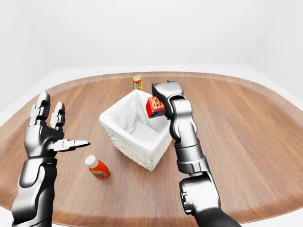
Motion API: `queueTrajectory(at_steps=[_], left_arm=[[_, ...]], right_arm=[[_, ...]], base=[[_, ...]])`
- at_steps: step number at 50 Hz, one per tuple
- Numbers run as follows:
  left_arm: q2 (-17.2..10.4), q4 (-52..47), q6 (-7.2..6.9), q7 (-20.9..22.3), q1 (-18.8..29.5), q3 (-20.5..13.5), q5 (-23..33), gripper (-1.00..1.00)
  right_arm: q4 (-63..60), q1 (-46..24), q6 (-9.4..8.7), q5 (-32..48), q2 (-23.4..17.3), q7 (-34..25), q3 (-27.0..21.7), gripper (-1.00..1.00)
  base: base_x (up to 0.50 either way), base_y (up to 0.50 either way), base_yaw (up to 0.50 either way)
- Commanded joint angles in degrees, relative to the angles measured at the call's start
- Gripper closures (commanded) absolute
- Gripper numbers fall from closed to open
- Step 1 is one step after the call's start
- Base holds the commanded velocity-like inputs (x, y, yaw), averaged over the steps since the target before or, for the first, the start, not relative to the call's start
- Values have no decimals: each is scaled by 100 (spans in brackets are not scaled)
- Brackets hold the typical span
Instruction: Pick up the butter and put it in the basket.
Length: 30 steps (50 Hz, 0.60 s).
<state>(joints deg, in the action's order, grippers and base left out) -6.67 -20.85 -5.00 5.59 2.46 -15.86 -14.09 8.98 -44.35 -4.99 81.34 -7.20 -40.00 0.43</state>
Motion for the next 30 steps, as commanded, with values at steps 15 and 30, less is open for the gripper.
queueTrajectory(at_steps=[15, 30], left_arm=[[-33, 144, 0, 18, 16, -36, -56, -100], [-26, 141, 0, 21, -8, -32, -58, -100]], right_arm=[[688, -412, -1, -1123, 597, 359, 271, 100], [1797, -969, -1, -3066, 646, 1897, 176, 100]], base=[[0, 0, 0], [0, 0, 0]])
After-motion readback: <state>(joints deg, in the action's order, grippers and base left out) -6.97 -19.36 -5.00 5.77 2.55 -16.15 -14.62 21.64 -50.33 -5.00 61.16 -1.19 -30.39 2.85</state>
